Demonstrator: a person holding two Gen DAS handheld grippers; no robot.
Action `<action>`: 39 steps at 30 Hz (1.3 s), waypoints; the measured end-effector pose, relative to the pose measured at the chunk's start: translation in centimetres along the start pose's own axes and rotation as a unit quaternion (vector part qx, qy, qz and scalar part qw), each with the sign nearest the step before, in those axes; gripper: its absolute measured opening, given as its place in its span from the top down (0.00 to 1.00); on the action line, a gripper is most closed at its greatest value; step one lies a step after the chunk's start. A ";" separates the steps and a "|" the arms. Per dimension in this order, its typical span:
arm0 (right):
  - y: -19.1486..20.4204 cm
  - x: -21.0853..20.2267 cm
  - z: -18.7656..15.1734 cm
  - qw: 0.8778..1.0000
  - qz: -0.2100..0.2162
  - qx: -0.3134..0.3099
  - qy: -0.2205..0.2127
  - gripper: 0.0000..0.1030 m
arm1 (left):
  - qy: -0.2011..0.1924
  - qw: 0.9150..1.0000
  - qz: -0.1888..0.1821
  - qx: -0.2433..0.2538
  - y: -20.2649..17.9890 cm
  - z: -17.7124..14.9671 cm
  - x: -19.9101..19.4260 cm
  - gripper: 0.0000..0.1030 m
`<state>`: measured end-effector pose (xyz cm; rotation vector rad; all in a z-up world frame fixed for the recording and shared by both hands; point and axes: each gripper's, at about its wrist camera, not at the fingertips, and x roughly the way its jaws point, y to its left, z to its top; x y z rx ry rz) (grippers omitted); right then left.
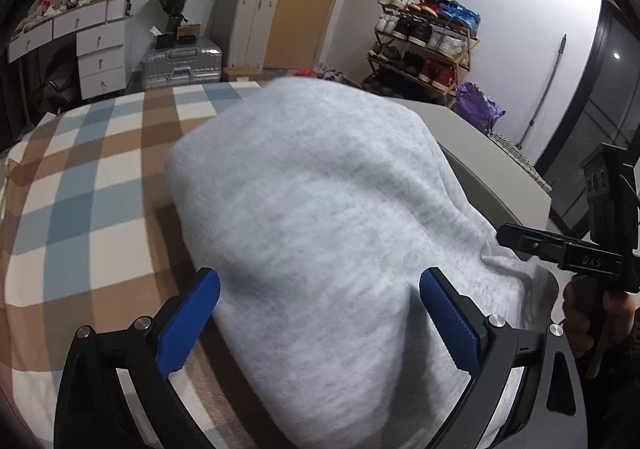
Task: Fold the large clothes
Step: 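Lift the sweatshirt bundle with both tools and carry it toward the grey bench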
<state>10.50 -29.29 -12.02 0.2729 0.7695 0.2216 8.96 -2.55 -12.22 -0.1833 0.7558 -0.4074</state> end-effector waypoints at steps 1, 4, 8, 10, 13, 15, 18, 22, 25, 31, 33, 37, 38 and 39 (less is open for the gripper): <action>-0.2 -0.1 0.2 1.000 -0.002 0.003 -0.001 0.25 | 0.000 1.000 0.001 -0.005 0.4 0.0 0.0 0.05; -1.5 0.2 0.5 1.000 -0.005 0.017 0.012 0.24 | 0.003 0.999 -0.006 -0.045 2.1 -0.1 0.1 0.05; -2.8 1.6 0.8 0.999 0.006 0.025 0.044 0.24 | 0.019 0.995 -0.031 -0.091 3.5 -0.8 0.2 0.05; -3.4 2.2 0.7 0.998 0.017 0.030 0.055 0.24 | 0.031 0.992 -0.046 -0.109 3.7 -1.1 0.1 0.05; -4.5 3.1 0.6 0.996 0.034 0.044 0.076 0.24 | 0.051 0.987 -0.081 -0.127 3.5 -2.0 0.1 0.06; -5.4 3.9 0.6 0.993 0.046 0.049 0.096 0.24 | 0.069 0.981 -0.122 -0.134 3.1 -2.8 0.3 0.06; -6.1 4.6 0.3 0.990 0.069 0.060 0.105 0.26 | 0.088 0.973 -0.161 -0.143 2.9 -3.6 0.8 0.06; -4.2 4.8 -0.8 0.985 0.111 0.036 0.124 0.46 | 0.084 0.968 -0.166 -0.168 3.5 -2.9 1.1 0.06; -2.9 4.4 -2.1 0.977 0.149 0.031 0.148 0.46 | 0.075 0.969 -0.150 -0.180 4.2 -1.7 1.2 0.06; -2.5 3.9 -3.1 0.969 0.189 0.031 0.154 0.41 | 0.081 0.969 -0.150 -0.177 4.5 -0.2 1.9 0.05; -3.6 4.3 -2.5 0.969 0.194 0.063 0.139 0.40 | 0.084 0.969 -0.152 -0.173 4.1 -0.2 2.1 0.05; -3.5 5.3 -1.4 0.970 0.197 0.072 0.121 0.38 | 0.090 0.961 -0.178 -0.193 5.0 -0.7 2.7 0.05; -3.1 5.5 -1.2 0.971 0.196 0.067 0.118 0.37 | 0.092 0.958 -0.185 -0.200 5.2 -1.0 2.8 0.05; -2.6 5.7 -1.1 0.973 0.192 0.059 0.117 0.41 | 0.093 0.955 -0.192 -0.207 5.4 -1.2 2.9 0.05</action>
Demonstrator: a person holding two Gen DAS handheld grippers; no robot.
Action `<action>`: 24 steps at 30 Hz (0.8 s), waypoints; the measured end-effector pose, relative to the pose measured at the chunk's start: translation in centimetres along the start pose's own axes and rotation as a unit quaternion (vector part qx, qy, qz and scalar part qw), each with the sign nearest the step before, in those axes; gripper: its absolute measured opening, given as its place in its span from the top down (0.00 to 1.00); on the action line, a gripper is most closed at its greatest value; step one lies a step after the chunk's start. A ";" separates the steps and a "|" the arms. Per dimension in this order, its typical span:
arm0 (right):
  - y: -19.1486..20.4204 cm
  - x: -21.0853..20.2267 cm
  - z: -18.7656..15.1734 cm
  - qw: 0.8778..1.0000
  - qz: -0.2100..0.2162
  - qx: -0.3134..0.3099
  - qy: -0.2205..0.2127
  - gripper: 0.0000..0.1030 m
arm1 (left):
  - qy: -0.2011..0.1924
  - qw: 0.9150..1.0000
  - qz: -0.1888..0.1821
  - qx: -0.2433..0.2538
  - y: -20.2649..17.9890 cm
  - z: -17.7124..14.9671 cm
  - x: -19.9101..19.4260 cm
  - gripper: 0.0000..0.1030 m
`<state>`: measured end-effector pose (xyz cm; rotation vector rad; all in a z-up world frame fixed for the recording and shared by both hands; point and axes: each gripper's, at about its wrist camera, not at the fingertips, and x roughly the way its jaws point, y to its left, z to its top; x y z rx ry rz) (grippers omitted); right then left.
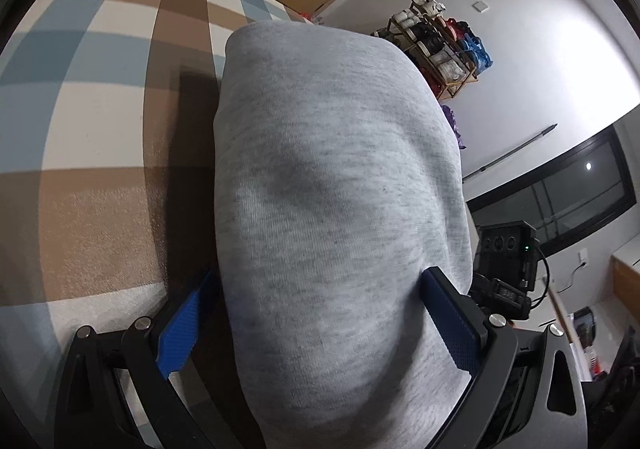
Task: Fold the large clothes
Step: 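Lift the sweatshirt bundle with both tools and carry it toward the grey bench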
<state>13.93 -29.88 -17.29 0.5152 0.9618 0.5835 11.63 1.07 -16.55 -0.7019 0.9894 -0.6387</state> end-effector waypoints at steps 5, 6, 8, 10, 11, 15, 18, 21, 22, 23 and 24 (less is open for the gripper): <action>0.5 1.1 -0.4 1.000 0.011 0.007 0.009 0.67 | -0.003 1.000 -0.007 0.003 0.0 -0.2 -0.3 0.14; 0.4 1.2 -0.4 1.000 0.018 0.014 0.005 0.70 | -0.007 1.000 -0.003 0.010 -0.4 -0.3 -0.4 0.17; 0.2 0.8 -0.7 0.999 0.026 0.017 -0.010 0.75 | -0.015 1.000 0.004 0.025 -0.9 -0.2 -0.9 0.26; 0.8 0.2 -1.2 0.999 0.023 0.006 -0.028 0.79 | -0.017 0.999 0.006 0.041 -1.3 -0.2 -1.1 0.30; 1.2 -0.1 -1.3 0.999 0.021 0.000 -0.035 0.80 | -0.020 0.999 0.006 0.048 -1.4 -0.3 -1.3 0.31; 2.5 -1.3 -1.7 0.998 0.023 -0.019 -0.052 0.82 | -0.032 0.996 0.006 0.086 -2.7 -0.5 -2.1 0.32; 3.4 -2.2 -1.7 0.997 0.026 -0.029 -0.062 0.83 | -0.041 0.994 0.006 0.101 -3.6 -0.6 -2.6 0.33; 4.1 -3.5 -1.3 0.996 0.028 -0.041 -0.078 0.83 | -0.050 0.993 -0.001 0.108 -4.1 -0.6 -3.1 0.33; 4.3 -4.1 -1.2 0.995 0.028 -0.046 -0.085 0.83 | -0.053 0.992 -0.005 0.111 -4.3 -0.6 -3.2 0.33; 4.5 -4.6 -1.0 0.994 0.027 -0.052 -0.093 0.83 | -0.056 0.992 -0.008 0.116 -4.7 -0.5 -3.2 0.33; 4.8 -5.7 -0.8 0.993 0.024 -0.059 -0.103 0.83 | -0.059 0.991 -0.012 0.121 -5.1 -0.3 -3.2 0.33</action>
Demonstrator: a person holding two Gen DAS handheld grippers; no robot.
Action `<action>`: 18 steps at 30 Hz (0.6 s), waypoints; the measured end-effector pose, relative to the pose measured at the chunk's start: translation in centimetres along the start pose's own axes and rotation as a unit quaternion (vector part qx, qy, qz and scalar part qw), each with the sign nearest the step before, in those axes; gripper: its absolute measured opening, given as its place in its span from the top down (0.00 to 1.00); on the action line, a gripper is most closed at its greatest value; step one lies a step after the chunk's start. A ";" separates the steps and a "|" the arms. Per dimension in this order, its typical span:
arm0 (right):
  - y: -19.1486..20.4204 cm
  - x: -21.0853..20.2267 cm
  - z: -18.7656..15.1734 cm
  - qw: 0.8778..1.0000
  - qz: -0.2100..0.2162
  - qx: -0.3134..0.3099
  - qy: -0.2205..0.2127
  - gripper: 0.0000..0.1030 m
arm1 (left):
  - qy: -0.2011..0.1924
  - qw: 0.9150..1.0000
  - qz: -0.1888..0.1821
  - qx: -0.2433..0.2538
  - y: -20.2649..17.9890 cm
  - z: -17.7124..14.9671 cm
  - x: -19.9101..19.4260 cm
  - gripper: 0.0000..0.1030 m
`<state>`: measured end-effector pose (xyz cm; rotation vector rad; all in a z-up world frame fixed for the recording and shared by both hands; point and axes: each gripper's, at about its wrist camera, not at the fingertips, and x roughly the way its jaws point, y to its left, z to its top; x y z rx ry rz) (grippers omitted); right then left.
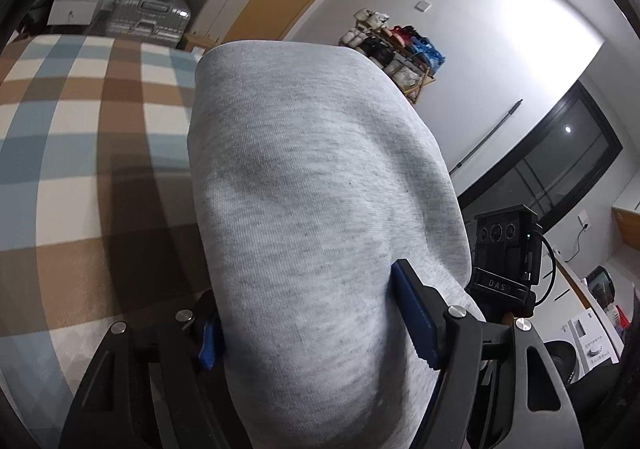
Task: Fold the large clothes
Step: 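Lift the sweatshirt bundle with both tools and carry it toward the grey bench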
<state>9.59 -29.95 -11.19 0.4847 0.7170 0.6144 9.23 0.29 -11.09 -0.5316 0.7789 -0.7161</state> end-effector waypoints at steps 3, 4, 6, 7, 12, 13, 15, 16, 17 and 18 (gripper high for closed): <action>0.4 -3.1 1.2 0.999 -0.011 -0.020 -0.028 0.83 | -0.008 1.000 -0.016 0.023 -1.9 1.5 0.7 0.33; 0.5 -4.0 1.7 0.999 -0.015 -0.024 -0.039 0.83 | -0.008 0.999 -0.023 0.029 -2.3 1.9 1.0 0.33; 0.4 -6.3 2.9 0.997 -0.033 -0.036 -0.059 0.83 | -0.008 0.998 -0.040 0.042 -3.6 3.2 2.2 0.33; 0.5 -7.3 3.3 0.996 -0.043 -0.041 -0.068 0.83 | -0.008 0.998 -0.046 0.046 -3.6 3.4 2.4 0.33; -1.4 -12.6 6.2 0.988 -0.093 -0.036 -0.118 0.83 | 0.008 0.994 -0.083 0.064 -6.7 6.9 7.4 0.33; -1.9 -13.3 6.5 0.986 -0.100 -0.026 -0.129 0.83 | 0.013 0.994 -0.088 0.069 -7.3 7.4 8.2 0.33; -3.1 -15.1 7.0 0.982 -0.112 -0.005 -0.150 0.83 | 0.025 0.992 -0.096 0.073 -8.3 8.4 9.5 0.33; -3.6 -15.7 7.1 0.980 -0.119 0.000 -0.159 0.83 | 0.029 0.991 -0.100 0.082 -8.9 9.0 10.4 0.33; -4.1 -16.4 7.1 0.978 -0.125 0.007 -0.168 0.83 | 0.033 0.990 -0.106 0.087 -9.4 9.7 11.3 0.33; -4.5 -17.1 7.2 0.975 -0.130 0.013 -0.177 0.83 | 0.037 0.989 -0.111 0.092 -9.9 10.3 12.1 0.33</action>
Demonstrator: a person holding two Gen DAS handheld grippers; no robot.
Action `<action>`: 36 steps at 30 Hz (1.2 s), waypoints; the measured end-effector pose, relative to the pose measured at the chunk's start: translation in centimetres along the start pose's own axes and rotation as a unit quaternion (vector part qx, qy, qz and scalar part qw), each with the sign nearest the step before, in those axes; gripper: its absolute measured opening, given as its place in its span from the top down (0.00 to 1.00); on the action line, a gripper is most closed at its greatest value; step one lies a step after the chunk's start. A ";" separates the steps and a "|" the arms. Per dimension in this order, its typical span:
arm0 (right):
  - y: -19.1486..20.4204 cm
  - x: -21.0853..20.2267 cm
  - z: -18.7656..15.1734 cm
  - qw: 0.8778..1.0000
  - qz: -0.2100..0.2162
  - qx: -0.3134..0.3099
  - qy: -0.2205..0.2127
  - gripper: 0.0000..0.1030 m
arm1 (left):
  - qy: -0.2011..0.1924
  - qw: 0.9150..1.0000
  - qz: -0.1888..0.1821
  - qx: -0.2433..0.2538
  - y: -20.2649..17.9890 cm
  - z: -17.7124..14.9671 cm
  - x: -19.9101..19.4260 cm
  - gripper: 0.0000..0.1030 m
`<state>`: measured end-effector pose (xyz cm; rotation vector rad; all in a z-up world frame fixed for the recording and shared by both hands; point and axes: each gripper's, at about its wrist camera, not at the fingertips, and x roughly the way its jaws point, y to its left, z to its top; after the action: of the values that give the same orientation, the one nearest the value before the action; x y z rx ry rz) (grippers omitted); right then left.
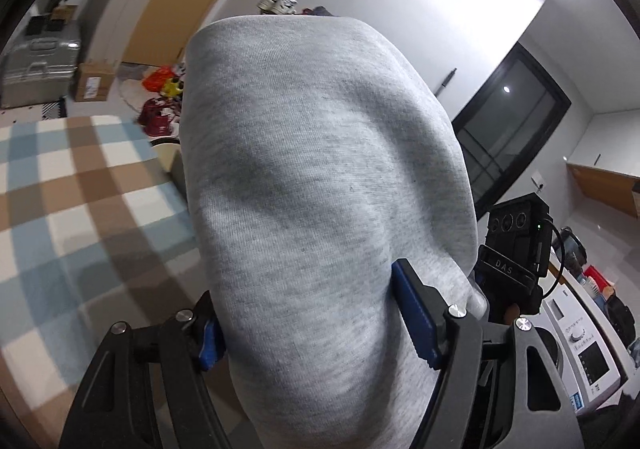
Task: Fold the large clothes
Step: 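Lift the sweatshirt bundle with both tools and carry it toward the grey bench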
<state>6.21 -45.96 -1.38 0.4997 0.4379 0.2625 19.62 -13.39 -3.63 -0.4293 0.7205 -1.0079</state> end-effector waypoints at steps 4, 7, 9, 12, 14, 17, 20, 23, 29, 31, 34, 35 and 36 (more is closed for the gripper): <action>-1.1 -0.2 1.9 0.999 -0.029 0.005 -0.026 0.83 | 0.007 1.000 -0.015 0.005 -0.4 1.0 2.0 0.33; -1.7 0.0 4.4 0.998 -0.048 -0.002 -0.046 0.83 | 0.010 1.000 -0.022 -0.007 -0.2 1.8 3.8 0.33; -2.5 0.3 6.4 0.997 -0.054 -0.005 -0.047 0.83 | 0.013 1.000 -0.023 -0.011 -0.2 2.1 4.8 0.33; -3.5 0.8 9.1 0.997 -0.065 -0.017 -0.031 0.83 | 0.055 0.997 0.004 -0.050 -0.6 2.2 5.5 0.33; -4.5 0.6 9.7 0.997 -0.077 -0.021 -0.016 0.83 | 0.062 0.997 0.001 -0.051 -0.9 2.4 5.8 0.33; -7.4 1.1 10.1 0.994 -0.109 -0.016 0.015 0.83 | 0.083 0.995 -0.001 -0.058 -0.5 2.0 7.4 0.33; -12.6 3.8 9.8 0.984 -0.167 -0.003 0.055 0.78 | 0.123 0.990 0.014 -0.070 0.3 0.5 9.8 0.33; -17.7 8.2 8.1 0.961 -0.247 0.021 0.125 0.72 | 0.166 0.978 0.067 -0.105 2.9 -2.5 12.6 0.33; -17.7 5.4 7.9 0.963 -0.262 0.022 0.064 0.55 | 0.177 0.980 0.033 -0.088 3.0 -4.1 8.1 0.33; -17.1 3.6 8.5 0.964 -0.260 0.033 0.045 0.52 | 0.180 0.980 0.029 -0.081 2.4 -4.8 7.1 0.33; -15.6 0.2 7.5 0.967 -0.248 0.047 0.014 0.47 | 0.183 0.979 0.014 -0.085 2.4 -5.9 5.0 0.33; -15.0 -0.9 6.5 0.968 -0.248 0.044 0.006 0.41 | 0.185 0.979 0.011 -0.086 2.5 -6.1 4.6 0.33; -14.4 -2.0 5.4 0.967 -0.250 0.042 -0.008 0.37 | 0.186 0.979 0.007 -0.085 2.7 -6.4 4.0 0.33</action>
<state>8.92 -61.03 -3.82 0.4568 0.5460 -0.2476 18.00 -15.61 -11.11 -0.3860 1.1514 -1.0282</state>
